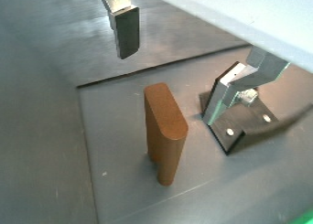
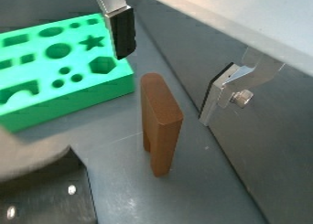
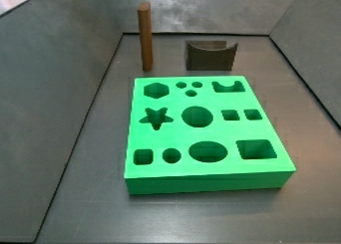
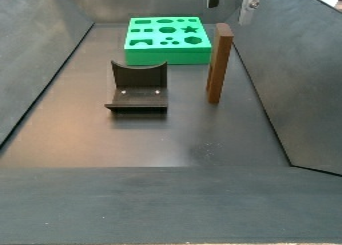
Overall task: Pick up the square-circle object. Move up. Rotate the square-circle object. Move to above the board. Insert the square-circle object.
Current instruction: Rotate the square-circle object.
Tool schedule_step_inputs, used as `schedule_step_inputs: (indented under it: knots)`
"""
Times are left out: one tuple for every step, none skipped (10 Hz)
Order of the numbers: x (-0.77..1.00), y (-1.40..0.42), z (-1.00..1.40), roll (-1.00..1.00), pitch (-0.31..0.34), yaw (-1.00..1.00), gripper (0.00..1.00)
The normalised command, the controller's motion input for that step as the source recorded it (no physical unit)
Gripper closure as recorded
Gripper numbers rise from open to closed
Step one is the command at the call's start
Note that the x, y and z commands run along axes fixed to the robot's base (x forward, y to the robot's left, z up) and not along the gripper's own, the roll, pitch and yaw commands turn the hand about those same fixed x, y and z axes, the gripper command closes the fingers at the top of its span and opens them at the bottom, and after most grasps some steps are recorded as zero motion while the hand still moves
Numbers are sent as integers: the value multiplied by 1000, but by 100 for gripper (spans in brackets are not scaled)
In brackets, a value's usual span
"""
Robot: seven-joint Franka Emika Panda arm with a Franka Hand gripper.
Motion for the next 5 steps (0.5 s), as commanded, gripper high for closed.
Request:
schedule_step_inputs:
  knots:
    - [36,26,-22,10,30,-1000,0]
    - [36,26,-22,11,35,-1000,0]
    - [36,25,-21,15,46,-986,0]
    - [37,25,-20,14,46,-742,0]
    - [37,25,-19,14,45,-508,0]
